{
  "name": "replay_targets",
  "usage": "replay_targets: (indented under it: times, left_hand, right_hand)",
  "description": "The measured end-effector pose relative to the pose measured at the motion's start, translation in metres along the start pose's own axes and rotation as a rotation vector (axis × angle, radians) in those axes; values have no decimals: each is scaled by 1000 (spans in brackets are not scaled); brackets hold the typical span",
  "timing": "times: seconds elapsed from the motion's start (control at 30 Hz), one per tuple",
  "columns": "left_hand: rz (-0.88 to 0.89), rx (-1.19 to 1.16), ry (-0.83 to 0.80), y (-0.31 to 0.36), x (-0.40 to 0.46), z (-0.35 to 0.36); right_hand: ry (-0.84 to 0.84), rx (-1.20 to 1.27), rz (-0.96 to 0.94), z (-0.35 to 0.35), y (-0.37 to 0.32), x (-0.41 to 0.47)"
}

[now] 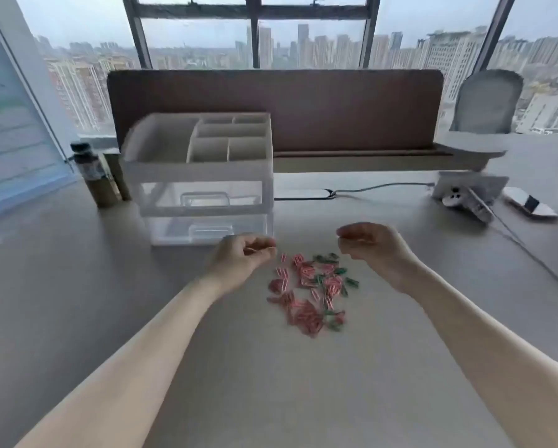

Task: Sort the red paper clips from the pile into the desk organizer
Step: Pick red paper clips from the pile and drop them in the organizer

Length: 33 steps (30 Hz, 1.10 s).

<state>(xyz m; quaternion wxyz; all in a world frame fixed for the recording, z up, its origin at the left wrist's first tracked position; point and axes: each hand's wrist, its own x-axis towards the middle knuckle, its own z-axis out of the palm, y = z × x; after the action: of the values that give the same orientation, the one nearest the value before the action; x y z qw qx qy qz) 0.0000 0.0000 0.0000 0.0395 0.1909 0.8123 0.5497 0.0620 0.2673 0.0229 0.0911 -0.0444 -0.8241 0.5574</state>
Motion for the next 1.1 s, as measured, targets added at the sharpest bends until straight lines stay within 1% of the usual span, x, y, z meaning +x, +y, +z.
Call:
replay_targets:
  times: [0.07,0.13,0.2,0.27,0.43,0.53,0.63,0.7,0.83,0.9,1.03,1.1]
  left_hand:
    - [42,179,36,-15,-10,10]
    - [56,319,35,-28,-13,18]
    - [91,438,43,-38,-10,23]
    - [110,489,51,-44,0,26]
    - [185,482,82,-49,17,28]
    - [162,499,62,-52,29,22]
    - [135,534,86,-53,39,20]
    - [152,558,76,-51,41,21]
    - [253,685,-61,-53,36,22]
    - [281,728,-90,-55,41,23]
    - [263,639,-88,-55,52,23]
    - [275,588,-76,-56,54,21]
  right_hand:
    - [53,-30,2,3,13,-16]
    - [82,-33,23,2,27,-26]
    - [86,-86,15,3,36,-30]
    - [94,-120,-4,1,43,-24]
    - [127,-92,-29,3,56,-4]
    - [141,-83,-10,5,62,8]
    - [178,1,-4,5,64,15]
    - [180,40,0,3,64,19]
    - [154,37,6,2,64,27]
    - [124,-25,-17,3,63,31]
    - [19,-157,-82,6,63,33]
    - [0,-168,-103,5,65,33]
